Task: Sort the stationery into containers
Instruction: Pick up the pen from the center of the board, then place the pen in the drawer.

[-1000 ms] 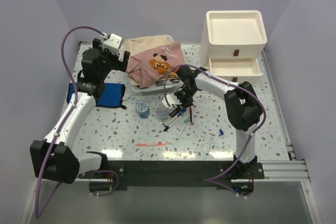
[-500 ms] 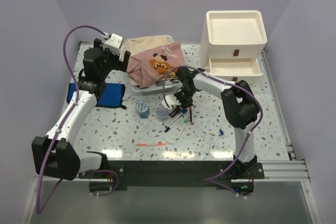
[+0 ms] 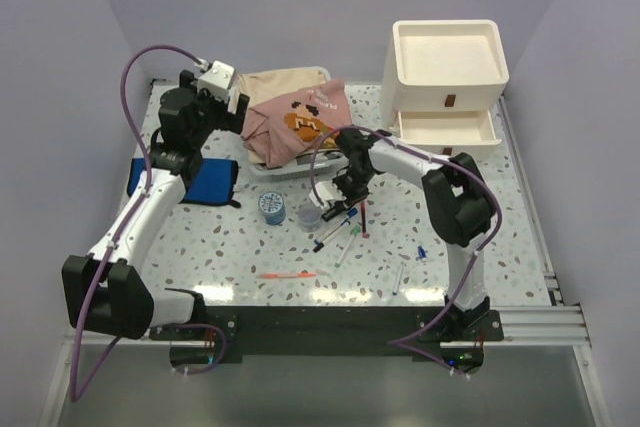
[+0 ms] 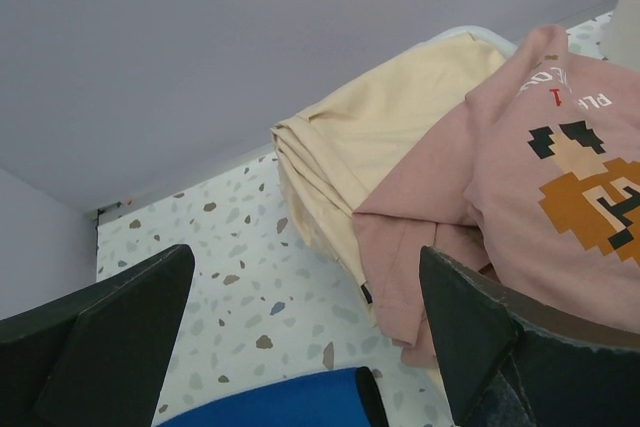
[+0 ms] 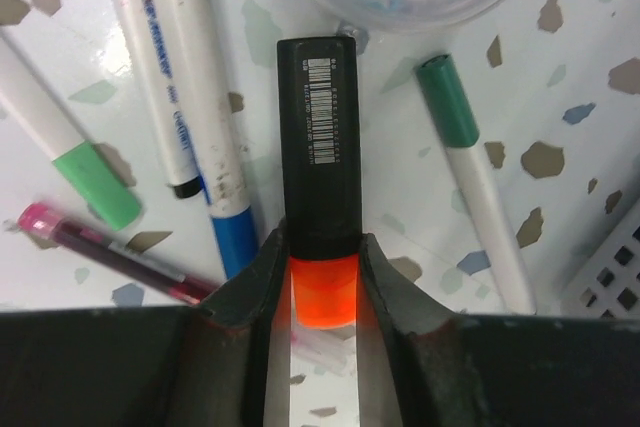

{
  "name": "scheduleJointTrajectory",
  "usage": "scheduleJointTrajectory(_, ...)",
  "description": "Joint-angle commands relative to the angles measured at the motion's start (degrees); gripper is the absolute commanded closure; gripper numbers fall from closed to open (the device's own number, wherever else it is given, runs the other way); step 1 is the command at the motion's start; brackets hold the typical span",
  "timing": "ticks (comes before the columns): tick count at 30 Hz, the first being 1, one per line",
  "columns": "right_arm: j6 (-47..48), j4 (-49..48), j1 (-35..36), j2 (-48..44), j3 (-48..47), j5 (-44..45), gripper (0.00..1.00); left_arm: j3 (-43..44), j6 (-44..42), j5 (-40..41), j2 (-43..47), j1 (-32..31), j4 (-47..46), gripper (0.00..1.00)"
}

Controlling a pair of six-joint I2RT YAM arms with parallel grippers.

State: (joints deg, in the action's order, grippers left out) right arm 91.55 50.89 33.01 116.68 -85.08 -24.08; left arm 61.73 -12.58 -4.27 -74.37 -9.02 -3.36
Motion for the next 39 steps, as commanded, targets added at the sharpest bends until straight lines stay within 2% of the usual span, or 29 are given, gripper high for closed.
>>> scheduleJointTrajectory(1,-0.9,1.7,-2.9,-10.1,1.6,1.9,0.98,2.3,0.3,-0.6,-0.4,0.6,-5.4,0.0)
scheduleJointTrajectory(5,-4.1,2.3,-6.5,-18.7,1.7,2.5,0.98,1.7,0.5,-1.3,-0.3,0.6,-7.7,0.0)
scheduleJointTrajectory(9,-9.7,1.6,-9.5,-23.2,-0.8,3.7,0.99,1.0,1.3,-2.2,-0.3,0.6,-9.3,0.0)
scheduleJointTrajectory(17,-21.9,-7.0,-19.7,-23.9,-5.9,6.8,0.99,1.5,2.7,-3.9,-0.5,0.6,-10.0,0.0)
scheduleJointTrajectory(20,-21.0,-5.5,-23.2,-20.9,-9.5,7.5,0.99,2.2,2.9,-4.3,-0.7,0.6,-9.9,0.0)
scheduleJointTrajectory(31,-16.2,-7.2,-29.6,-17.4,-10.6,8.5,0.99,2.0,3.0,-4.0,0.1,0.6,-9.5,0.0)
scheduleJointTrajectory(34,-16.5,-7.8,-29.8,-16.7,-10.6,9.9,0.87,1.8,3.3,-4.0,0.1,0.6,-9.5,0.0)
scheduleJointTrajectory(35,-16.6,-8.1,-29.9,-16.8,-10.4,10.3,0.79,1.8,3.5,-4.1,0.1,0.6,-9.6,0.0)
scheduleJointTrajectory(39,-17.6,-8.4,-29.9,-17.9,-9.1,11.2,0.61,1.5,3.7,-4.3,0.2,0.6,-9.9,0.0)
